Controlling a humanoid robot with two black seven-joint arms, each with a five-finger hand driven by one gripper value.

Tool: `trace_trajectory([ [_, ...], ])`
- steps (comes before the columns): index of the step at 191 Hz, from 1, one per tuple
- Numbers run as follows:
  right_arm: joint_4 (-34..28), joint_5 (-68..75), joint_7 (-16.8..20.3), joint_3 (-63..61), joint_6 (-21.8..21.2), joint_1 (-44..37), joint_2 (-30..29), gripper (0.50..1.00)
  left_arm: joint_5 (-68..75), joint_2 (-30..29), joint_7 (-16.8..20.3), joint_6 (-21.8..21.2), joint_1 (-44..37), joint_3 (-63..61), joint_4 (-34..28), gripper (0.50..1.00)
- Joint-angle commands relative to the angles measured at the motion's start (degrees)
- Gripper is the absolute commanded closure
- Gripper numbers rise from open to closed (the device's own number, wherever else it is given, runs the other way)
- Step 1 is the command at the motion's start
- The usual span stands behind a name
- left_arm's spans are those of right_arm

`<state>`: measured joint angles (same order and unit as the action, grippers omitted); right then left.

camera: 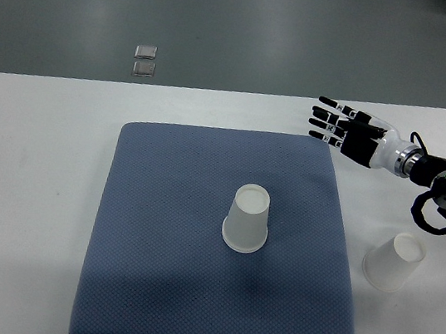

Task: Stack paper cups
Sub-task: 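Move the right hand toward the tipped-over white paper cup, opening fingers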

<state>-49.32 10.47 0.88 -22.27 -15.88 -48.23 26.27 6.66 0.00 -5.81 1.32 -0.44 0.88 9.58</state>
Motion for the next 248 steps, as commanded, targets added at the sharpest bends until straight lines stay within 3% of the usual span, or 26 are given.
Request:
trace_trajectory([
  [1, -0.1, 0.0, 0.1, 0.0, -1.0, 0.1, 0.1, 0.572, -0.1, 0.0, -0.1, 0.0, 0.0, 0.1, -0.1, 0.500],
  [77, -0.1, -1.7, 0.0, 0.0, -1.9, 0.2, 0.8, 0.572, -0.1, 0.0, -0.1, 0.1, 0.0, -0.3, -0.8, 0.500],
  [104, -0.7, -2.4, 0.0, 0.0, 0.9, -0.1, 1.2, 0.572, -0.1, 0.0, -0.1, 0.1, 0.0, 0.0, -0.5, 0.500],
  [143, -0.7, -4.5, -0.3, -0.1, 0.6, -0.1, 4.8, 0.572, -0.1, 0.0, -0.1, 0.1, 0.0, -0.2, -0.6, 0.500],
  [153, -0.5, -4.8, -3.1, -0.2, -1.1, 0.0, 6.2, 0.572, -0.1, 0.0, -0.1, 0.0, 0.0, -0.3, -0.7, 0.500],
  [170, -0.5, -8.3, -11.0, -0.1, -5.2, 0.0, 8.2, 0.572, -0.1, 0.0, -0.1, 0.0, 0.0, -0.3, -0.6, 0.500],
  [180, -0.5, -11.9, -13.0, -0.1, -7.1, 0.1, 9.1, 0.572, -0.1, 0.0, -0.1, 0.1, 0.0, -0.2, -0.6, 0.500],
  [232, -0.5, -23.2, -15.4, -0.1, -10.1, 0.6, 12.1, 0.572, -0.1, 0.0, -0.1, 0.0, 0.0, -0.3, -0.6, 0.500],
  [248, -0.7, -26.3, -16.9, -0.1, -13.4, 0.6, 14.2, 0.572, -0.1, 0.0, -0.1, 0.0, 0.0, -0.2, -0.6, 0.500],
])
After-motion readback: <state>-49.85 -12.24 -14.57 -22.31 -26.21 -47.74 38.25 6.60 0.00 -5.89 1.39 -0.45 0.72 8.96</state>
